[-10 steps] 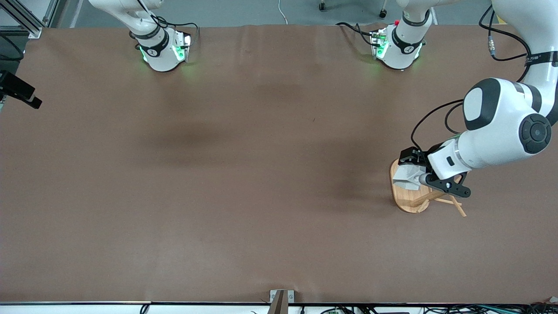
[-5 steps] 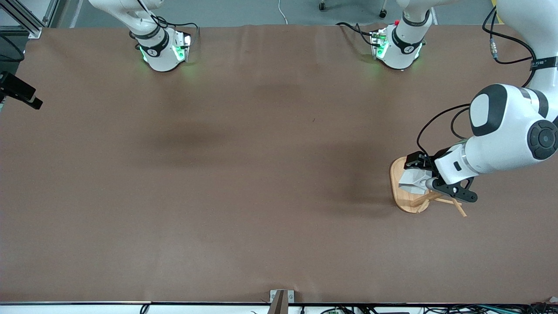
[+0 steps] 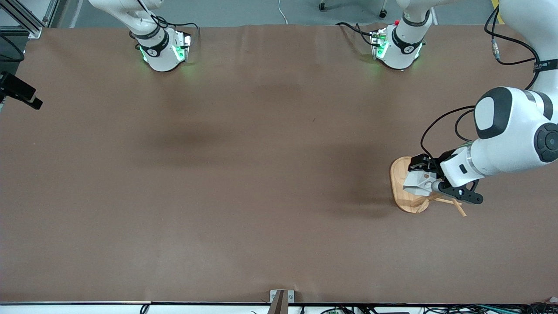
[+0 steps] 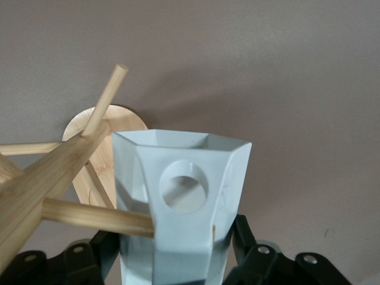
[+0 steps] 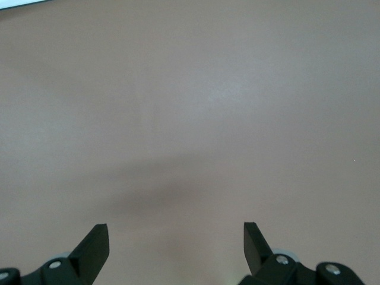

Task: Hang cup on rack

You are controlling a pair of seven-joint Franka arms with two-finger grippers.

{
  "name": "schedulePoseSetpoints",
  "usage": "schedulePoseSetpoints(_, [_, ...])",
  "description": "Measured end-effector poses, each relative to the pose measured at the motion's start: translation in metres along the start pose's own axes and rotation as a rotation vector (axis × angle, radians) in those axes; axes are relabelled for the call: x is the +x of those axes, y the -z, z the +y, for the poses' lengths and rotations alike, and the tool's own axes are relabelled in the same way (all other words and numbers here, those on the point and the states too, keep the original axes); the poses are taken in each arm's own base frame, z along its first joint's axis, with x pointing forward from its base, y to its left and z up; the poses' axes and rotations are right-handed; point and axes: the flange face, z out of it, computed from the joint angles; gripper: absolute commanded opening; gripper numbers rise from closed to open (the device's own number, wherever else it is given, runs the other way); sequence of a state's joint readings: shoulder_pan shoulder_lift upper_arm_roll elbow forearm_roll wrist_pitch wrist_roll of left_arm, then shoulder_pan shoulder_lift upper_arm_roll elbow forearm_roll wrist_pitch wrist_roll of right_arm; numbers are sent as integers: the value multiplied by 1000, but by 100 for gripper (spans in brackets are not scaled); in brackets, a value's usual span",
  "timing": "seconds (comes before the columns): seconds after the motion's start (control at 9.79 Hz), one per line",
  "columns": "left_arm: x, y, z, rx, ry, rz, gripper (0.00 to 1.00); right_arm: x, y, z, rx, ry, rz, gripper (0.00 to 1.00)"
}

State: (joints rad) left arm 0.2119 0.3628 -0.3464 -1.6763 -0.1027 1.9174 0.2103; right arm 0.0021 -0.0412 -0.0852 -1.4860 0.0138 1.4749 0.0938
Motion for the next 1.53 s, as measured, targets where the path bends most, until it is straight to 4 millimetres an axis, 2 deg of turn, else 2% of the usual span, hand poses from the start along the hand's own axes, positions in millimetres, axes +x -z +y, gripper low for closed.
schedulePoseSetpoints(0.1, [0,-1,-2,-1,3,-2,100,0,0,0,0,0,0,100])
schedulePoseSetpoints(0.41, [0,5,-13,-1,22,14,100,0,0,0,0,0,0,100])
schedulePoseSetpoints(0.61, [6,30,-10,8,35,57,100,0,0,0,0,0,0,100])
schedulePoseSetpoints(0.72, [5,42,-1,15,57,70,100,0,0,0,0,0,0,100])
schedulePoseSetpoints(0.92, [-5,77,28,35,132,78,100,0,0,0,0,0,0,100])
schedulePoseSetpoints(1.12, [-26,131,57,93,156,135,100,0,0,0,0,0,-1,100])
schedulePoseSetpoints(1.33, [-56,186,54,147,157,203,100,0,-2,0,-1,-6,-6,100])
schedulePoseSetpoints(1.53, [-88,215,58,161,160,177,100,1,-4,0,-2,-8,-12,100])
